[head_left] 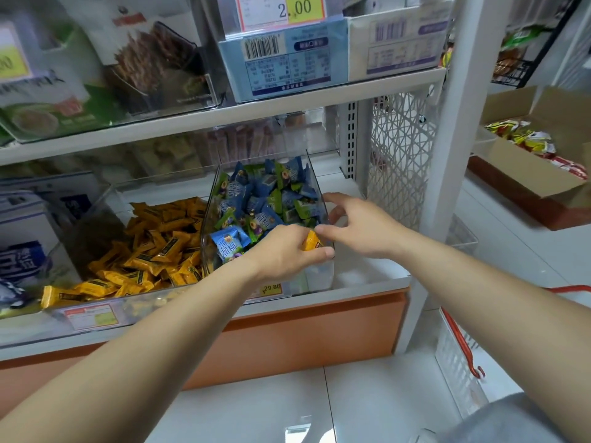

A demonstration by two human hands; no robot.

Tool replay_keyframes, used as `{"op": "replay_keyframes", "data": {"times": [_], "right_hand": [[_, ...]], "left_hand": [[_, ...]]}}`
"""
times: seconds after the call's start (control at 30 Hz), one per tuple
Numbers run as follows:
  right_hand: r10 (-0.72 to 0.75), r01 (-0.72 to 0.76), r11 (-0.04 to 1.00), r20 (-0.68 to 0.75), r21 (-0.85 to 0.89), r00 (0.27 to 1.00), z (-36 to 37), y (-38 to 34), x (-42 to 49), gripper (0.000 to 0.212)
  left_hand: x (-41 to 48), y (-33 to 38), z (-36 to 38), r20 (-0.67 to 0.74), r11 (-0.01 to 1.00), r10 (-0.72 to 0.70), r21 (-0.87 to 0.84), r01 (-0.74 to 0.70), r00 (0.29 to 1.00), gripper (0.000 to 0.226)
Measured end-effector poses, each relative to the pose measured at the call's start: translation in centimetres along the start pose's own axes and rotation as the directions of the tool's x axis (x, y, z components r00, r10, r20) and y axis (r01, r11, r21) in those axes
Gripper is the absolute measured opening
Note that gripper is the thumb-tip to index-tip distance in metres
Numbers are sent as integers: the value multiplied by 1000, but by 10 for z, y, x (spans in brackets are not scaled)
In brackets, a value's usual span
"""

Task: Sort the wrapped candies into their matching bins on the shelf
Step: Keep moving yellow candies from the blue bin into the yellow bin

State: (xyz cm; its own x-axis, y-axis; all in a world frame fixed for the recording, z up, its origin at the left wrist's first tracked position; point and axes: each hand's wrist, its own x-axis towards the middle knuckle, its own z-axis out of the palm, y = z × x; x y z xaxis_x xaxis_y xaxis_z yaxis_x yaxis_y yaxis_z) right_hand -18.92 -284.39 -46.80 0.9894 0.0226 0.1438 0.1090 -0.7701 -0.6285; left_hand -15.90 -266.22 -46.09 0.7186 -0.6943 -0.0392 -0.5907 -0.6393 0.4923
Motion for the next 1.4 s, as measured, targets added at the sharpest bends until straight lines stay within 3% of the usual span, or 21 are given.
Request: {"op": "replay_keyframes", "data": {"times": [0.07,0.13,0.23,0.4,0.47,0.57,0.7,0.83,0.9,1.0,1.3,1.4], "right_hand": [[32,-31,999,-63,18,998,-2,-3,0,60],[20,-20,1000,-175,-1,984,-5,-10,0,49],[-125,115,992,-296,-51,947,-5,-32,-4,34],[-267,265,964,-101,-28,958,19,-76,-5,16],[-280,279,960,-49,-30,959,31,-87,1,14],[-292,290,956,-45,-39,956,47,-101,12,18],[-344,338,925,-3,-176,939,62,-109,31,33],[-319,369,863,196,-345,927,77,-105,44,48],[-319,389,831,231,-399,919,77,-101,50,50],[-304,375,796,222,-475,926,67,-98,58,48],[-156,259,706,213,-659,965,34,-80,50,47],[-187,251,664,169,-704,968,29,-84,44,47]], "left_hand": [[-8,4,-8,-58,999,17,-33,-19,998,15],[-18,4,-19,-159,999,11,-29,-16,987,26],[-42,-6,-37,-320,994,-44,-105,11,946,30],[-90,-55,-75,-596,977,-206,-77,200,776,25],[-101,-77,-85,-646,950,-279,-79,301,710,18],[-108,-109,-88,-664,930,-332,-113,349,670,17],[-109,-127,-86,-542,895,-383,-17,446,748,42],[-107,-113,-65,-596,954,-181,86,286,783,48],[-105,-106,-50,-537,972,-149,74,222,830,58],[-100,-104,-30,-450,972,-200,20,234,870,66],[-100,-112,-24,-416,972,-233,-73,223,879,69],[-99,-112,-25,-415,975,-221,-63,215,882,69]]}}
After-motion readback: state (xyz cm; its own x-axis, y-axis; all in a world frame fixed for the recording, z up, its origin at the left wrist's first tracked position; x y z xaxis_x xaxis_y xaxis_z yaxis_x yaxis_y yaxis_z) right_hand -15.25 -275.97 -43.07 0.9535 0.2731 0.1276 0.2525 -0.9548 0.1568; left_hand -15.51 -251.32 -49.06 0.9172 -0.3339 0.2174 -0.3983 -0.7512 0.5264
